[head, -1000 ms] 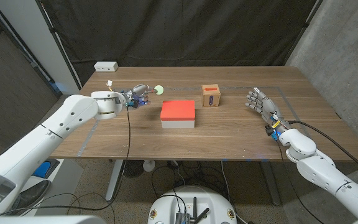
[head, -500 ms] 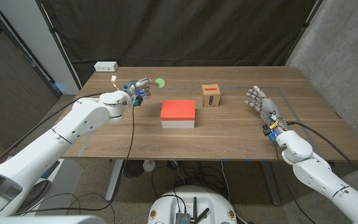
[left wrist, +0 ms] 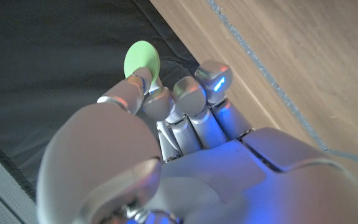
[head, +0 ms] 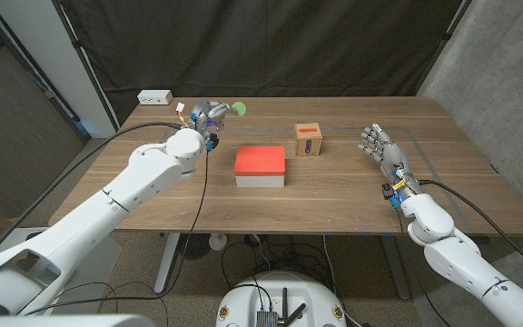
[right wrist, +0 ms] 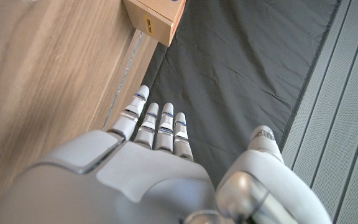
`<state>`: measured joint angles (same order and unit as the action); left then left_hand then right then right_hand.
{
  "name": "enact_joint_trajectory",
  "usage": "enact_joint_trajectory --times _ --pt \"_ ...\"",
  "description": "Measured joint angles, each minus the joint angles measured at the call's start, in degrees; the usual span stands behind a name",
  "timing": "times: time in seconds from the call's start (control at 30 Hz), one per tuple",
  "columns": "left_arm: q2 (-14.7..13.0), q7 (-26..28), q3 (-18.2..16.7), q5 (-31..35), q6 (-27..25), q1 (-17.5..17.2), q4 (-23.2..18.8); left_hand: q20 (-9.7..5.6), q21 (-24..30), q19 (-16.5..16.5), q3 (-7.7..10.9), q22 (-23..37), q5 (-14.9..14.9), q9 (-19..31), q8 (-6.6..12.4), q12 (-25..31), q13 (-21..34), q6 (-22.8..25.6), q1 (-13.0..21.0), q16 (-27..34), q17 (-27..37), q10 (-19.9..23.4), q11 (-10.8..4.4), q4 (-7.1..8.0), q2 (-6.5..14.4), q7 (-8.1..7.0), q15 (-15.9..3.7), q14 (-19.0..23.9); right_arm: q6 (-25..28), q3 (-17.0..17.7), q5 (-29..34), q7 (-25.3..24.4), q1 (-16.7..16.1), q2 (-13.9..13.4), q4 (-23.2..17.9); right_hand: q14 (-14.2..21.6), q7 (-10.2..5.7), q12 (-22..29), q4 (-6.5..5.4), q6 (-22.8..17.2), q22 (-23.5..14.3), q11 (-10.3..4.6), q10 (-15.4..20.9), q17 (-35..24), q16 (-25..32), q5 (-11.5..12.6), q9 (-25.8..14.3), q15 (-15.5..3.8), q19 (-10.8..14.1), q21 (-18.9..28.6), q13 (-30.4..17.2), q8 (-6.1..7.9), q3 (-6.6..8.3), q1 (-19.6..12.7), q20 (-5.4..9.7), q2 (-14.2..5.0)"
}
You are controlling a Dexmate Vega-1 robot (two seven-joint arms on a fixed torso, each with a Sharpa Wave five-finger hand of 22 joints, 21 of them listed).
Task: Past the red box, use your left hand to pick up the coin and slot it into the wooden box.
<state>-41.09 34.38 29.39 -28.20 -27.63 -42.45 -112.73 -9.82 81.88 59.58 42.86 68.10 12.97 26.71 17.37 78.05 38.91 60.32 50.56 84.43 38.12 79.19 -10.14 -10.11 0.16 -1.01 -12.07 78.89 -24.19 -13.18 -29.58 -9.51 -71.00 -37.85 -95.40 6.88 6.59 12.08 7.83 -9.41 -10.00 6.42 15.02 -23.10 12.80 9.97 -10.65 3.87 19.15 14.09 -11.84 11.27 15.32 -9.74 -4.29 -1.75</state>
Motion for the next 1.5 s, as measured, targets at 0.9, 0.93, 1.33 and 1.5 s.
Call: enact_joint_trajectory --times 0.9,0.93,1.33,1.5 --pt "6.3 -11.8 9.9 24.1 -2.6 10.8 4.8 0.49 1.1 -0.7 -0.01 0.6 -0.2 -1.0 0.68 1.2 0.9 0.2 0.5 1.2 1.5 0.2 0.23 0.00 -0.5 0.18 0.20 -0.2 -5.9 0.7 0.1 1.1 -2.3 2.8 1.0 0.3 0.91 -0.3 0.23 -0.5 0.1 -1.21 -1.2 0.3 0.0 0.0 0.0 -0.83 0.5 -0.9 0.4 0.25 -0.24 0.0 1.13 0.00" --pt "6.5 -12.3 10.2 24.7 -2.7 11.1 4.9 0.49 1.1 -0.7 -0.01 0.6 -0.2 -1.0 0.69 1.2 0.7 0.2 0.5 1.2 1.5 0.2 0.23 0.00 -0.5 0.18 0.20 -0.2 -6.0 0.7 0.0 1.2 -2.3 2.8 1.0 0.3 0.91 -0.3 0.23 -0.5 0.1 -1.21 -1.2 0.3 0.0 0.0 0.0 -0.83 0.7 -0.9 0.4 0.25 -0.23 0.0 1.35 0.00" --pt "8.7 -17.6 15.3 32.3 -6.2 16.2 6.6 0.49 1.1 -0.7 -0.02 0.5 -0.2 -1.4 0.82 1.2 0.7 0.2 0.5 1.2 1.6 0.3 0.26 0.00 -0.5 0.18 0.20 -0.2 -6.7 0.9 -0.5 1.9 -2.9 3.0 1.2 0.2 1.22 -0.3 0.23 -0.8 0.1 -1.00 -1.0 0.3 0.0 0.0 0.0 -0.82 0.8 -0.9 0.4 0.24 -0.23 0.0 1.43 0.00" --pt "9.5 -19.4 17.4 36.9 -8.0 17.7 7.2 0.50 1.1 -0.7 -0.02 0.5 -0.2 -1.4 0.88 1.2 0.3 0.2 0.6 1.2 1.6 0.3 0.32 -0.01 -0.6 0.18 0.20 -0.2 -6.8 1.1 -0.5 1.9 -3.5 3.0 1.1 0.3 1.22 -0.3 0.23 -0.8 0.1 -1.00 -1.0 0.5 0.0 0.0 0.0 -0.73 1.0 -1.0 0.4 0.23 -0.23 0.0 1.23 0.00"
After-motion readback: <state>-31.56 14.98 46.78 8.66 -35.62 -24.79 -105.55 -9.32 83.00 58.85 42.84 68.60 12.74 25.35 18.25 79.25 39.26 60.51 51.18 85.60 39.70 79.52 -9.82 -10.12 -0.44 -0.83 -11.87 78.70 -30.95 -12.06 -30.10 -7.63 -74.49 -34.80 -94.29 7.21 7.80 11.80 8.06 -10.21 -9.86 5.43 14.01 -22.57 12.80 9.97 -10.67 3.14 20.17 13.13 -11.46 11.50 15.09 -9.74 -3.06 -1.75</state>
